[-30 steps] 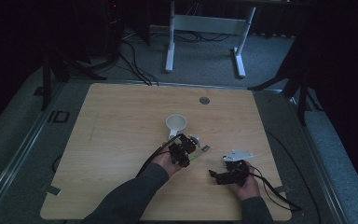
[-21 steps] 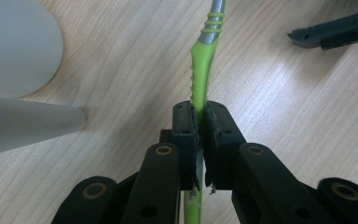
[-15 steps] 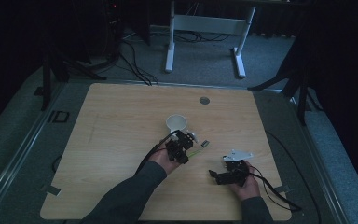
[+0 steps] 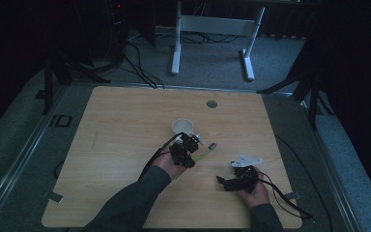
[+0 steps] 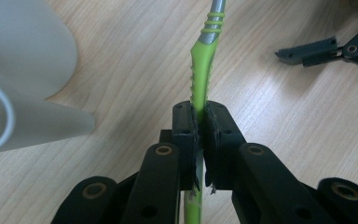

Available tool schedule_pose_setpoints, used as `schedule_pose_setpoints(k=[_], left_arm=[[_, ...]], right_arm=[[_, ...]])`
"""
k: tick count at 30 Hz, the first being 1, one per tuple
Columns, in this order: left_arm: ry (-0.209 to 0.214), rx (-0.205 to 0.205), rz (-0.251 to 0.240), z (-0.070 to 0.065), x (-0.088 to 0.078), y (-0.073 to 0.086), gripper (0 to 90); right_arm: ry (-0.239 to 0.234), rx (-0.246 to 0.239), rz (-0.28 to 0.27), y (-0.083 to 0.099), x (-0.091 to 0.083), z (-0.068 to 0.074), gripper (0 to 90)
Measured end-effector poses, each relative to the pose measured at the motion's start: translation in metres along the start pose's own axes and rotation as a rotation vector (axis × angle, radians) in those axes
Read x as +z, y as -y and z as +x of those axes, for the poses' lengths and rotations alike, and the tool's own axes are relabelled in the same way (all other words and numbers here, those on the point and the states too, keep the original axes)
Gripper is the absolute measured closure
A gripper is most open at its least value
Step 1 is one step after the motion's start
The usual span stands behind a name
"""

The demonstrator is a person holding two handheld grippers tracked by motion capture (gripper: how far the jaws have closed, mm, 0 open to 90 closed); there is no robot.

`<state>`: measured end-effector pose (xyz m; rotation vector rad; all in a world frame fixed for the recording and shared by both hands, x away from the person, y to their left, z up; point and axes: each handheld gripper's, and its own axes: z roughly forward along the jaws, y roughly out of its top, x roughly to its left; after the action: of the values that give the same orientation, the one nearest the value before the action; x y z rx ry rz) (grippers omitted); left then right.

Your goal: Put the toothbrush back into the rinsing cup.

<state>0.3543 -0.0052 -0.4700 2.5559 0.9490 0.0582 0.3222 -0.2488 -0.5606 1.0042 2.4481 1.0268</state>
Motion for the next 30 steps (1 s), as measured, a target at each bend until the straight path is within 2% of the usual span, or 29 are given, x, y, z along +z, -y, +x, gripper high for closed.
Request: schedule_pose_setpoints(k=[10, 30], left_arm=[[0.018, -0.001, -0.044, 0.0, -0.009, 0.0, 83.9], [0.018, -0.004, -0.127, 0.003, -0.02, 0.001, 84.0]], right_arm=[[0.0, -0.001, 0.001, 0.0, 0.0, 0.0, 12.3], [0.0, -0.001, 0.001, 0.0, 0.0, 0.0, 12.3]])
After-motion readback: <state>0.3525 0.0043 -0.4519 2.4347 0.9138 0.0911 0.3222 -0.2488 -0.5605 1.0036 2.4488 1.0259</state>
